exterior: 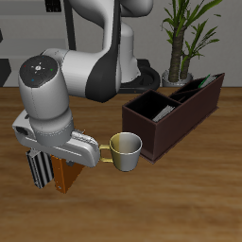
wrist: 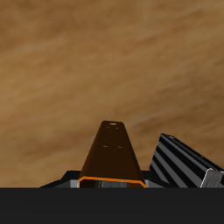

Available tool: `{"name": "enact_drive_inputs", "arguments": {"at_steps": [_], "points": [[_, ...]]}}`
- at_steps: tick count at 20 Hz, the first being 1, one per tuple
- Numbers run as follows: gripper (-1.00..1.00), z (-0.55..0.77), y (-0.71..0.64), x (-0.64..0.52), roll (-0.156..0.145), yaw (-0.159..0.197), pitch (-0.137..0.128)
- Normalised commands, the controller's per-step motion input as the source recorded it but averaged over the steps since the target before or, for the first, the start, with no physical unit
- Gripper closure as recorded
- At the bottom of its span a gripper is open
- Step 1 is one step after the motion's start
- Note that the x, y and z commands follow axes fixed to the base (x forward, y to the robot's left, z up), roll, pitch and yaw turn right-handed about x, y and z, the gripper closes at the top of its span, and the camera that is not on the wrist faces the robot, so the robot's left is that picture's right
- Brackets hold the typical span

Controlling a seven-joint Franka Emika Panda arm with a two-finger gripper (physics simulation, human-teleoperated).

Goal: Place the green book into the left desk caddy's left compartment and place the black book into the left desk caddy's right compartment and place the orange book into the left desk caddy's right compartment

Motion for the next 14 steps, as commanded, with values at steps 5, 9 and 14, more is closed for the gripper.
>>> {"name": "enact_drive_inputs", "arguments": {"at_steps": [5,9,14], "points": [[1.00,0.47,0.15,-0.40,-0.064,-0.037,-0.031],[1.00,0.50,0.34,-0.43,-0.046,0.022,-0.061],[1.00,0.36,0.27,-0.43,-0.036,-0.011,-0.037]]}}
